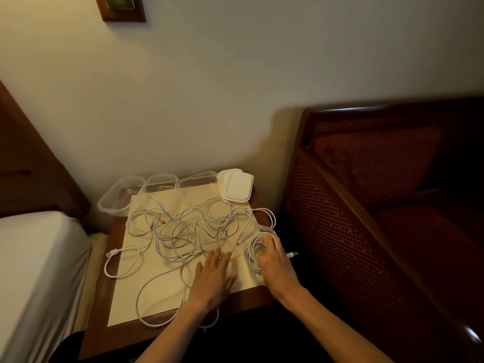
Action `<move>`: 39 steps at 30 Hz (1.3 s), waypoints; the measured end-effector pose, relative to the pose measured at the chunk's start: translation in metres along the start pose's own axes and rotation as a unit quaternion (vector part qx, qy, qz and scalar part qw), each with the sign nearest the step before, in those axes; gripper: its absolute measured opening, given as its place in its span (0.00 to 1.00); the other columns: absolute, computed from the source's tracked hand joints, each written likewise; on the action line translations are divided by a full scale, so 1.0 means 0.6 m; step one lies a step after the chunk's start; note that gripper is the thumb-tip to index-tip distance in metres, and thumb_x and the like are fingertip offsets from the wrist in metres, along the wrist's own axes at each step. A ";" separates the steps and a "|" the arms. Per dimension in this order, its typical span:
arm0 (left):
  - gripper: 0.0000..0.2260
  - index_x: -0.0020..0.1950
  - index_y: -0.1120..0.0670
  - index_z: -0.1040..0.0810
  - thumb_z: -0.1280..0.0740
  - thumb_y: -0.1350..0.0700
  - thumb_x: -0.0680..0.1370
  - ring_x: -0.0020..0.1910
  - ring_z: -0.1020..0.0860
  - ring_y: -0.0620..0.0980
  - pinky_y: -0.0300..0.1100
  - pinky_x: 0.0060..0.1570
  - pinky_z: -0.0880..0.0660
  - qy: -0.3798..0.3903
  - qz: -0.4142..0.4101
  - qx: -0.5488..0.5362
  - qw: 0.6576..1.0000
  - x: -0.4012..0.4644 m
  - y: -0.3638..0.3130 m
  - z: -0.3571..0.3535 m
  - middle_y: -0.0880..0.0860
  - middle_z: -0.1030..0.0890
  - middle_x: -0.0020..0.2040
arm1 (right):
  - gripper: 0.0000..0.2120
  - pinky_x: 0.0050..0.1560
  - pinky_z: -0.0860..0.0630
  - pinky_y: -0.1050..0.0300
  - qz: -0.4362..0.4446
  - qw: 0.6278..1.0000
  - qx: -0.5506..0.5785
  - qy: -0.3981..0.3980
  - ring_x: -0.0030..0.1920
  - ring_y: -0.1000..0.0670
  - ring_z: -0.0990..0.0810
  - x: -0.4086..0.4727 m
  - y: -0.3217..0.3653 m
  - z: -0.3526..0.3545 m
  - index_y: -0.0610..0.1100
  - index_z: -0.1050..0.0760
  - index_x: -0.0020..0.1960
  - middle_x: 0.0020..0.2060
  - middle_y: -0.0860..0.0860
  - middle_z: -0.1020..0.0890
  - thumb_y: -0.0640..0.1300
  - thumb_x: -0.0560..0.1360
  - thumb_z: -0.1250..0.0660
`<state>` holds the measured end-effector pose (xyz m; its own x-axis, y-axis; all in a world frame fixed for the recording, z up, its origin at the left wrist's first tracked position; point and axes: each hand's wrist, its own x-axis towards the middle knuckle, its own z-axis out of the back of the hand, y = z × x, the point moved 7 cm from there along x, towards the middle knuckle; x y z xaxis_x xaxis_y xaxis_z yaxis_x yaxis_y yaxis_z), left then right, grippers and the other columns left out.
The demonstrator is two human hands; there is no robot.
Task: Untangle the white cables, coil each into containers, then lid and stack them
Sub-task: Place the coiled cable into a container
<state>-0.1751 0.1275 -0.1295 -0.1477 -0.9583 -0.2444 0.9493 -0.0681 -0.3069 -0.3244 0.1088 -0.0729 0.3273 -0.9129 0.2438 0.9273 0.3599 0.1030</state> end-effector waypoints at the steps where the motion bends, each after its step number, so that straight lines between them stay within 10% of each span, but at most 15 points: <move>1: 0.28 0.79 0.48 0.53 0.46 0.43 0.82 0.79 0.58 0.53 0.55 0.75 0.51 0.006 -0.001 0.004 1.000 0.000 0.001 -0.004 0.53 0.55 0.80 | 0.06 0.48 0.21 0.56 -0.001 1.000 -0.008 -0.001 0.57 0.45 0.25 0.000 -0.001 0.000 0.41 0.21 0.41 0.59 0.45 0.25 0.34 0.67 0.26; 16: 0.32 0.79 0.49 0.60 0.46 0.44 0.82 0.78 0.63 0.54 0.57 0.74 0.55 0.022 -0.011 0.034 0.999 0.006 0.005 -0.026 0.53 0.59 0.80 | 0.04 0.59 0.24 0.48 0.009 0.998 -0.048 0.032 0.60 0.42 0.25 0.006 0.006 -0.027 0.39 0.17 0.44 0.63 0.41 0.23 0.37 0.69 0.29; 21: 0.31 0.79 0.49 0.60 0.46 0.44 0.82 0.78 0.64 0.54 0.58 0.74 0.56 0.024 -0.012 0.027 0.999 0.007 0.005 -0.026 0.53 0.59 0.80 | 0.15 0.71 0.34 0.47 0.027 0.993 -0.003 0.114 0.76 0.42 0.43 0.015 0.002 -0.049 0.35 0.25 0.63 0.74 0.41 0.37 0.36 0.79 0.41; 25: 0.32 0.79 0.49 0.58 0.45 0.42 0.82 0.78 0.62 0.54 0.58 0.75 0.55 0.031 -0.002 0.015 0.999 0.010 0.006 -0.025 0.53 0.57 0.80 | 0.13 0.74 0.41 0.55 0.031 0.989 0.085 0.117 0.76 0.47 0.43 0.027 -0.005 -0.058 0.37 0.22 0.60 0.75 0.44 0.37 0.41 0.81 0.39; 32: 0.14 0.59 0.48 0.22 0.43 0.47 0.80 0.60 0.25 0.51 0.47 0.55 0.31 -0.303 -0.071 -0.035 0.950 -0.003 -0.052 0.073 0.46 0.23 0.62 | 0.21 0.75 0.49 0.59 0.018 0.979 0.136 0.150 0.79 0.48 0.54 0.017 -0.015 -0.079 0.38 0.29 0.69 0.79 0.46 0.49 0.32 0.77 0.38; 39: 0.16 0.69 0.41 0.30 0.46 0.48 0.82 0.62 0.29 0.51 0.50 0.49 0.36 -0.136 -0.084 0.047 0.986 0.044 -0.085 0.045 0.38 0.29 0.70 | 0.26 0.71 0.58 0.69 0.067 0.973 0.165 0.143 0.79 0.47 0.51 0.018 -0.015 -0.068 0.39 0.33 0.73 0.78 0.43 0.46 0.29 0.76 0.39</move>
<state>-0.2198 0.0985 -0.0957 -0.2368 -0.9696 0.0621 0.9414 -0.2448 -0.2319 -0.3220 0.0880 -0.1105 0.5230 -0.8523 0.0031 0.7786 0.4792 0.4051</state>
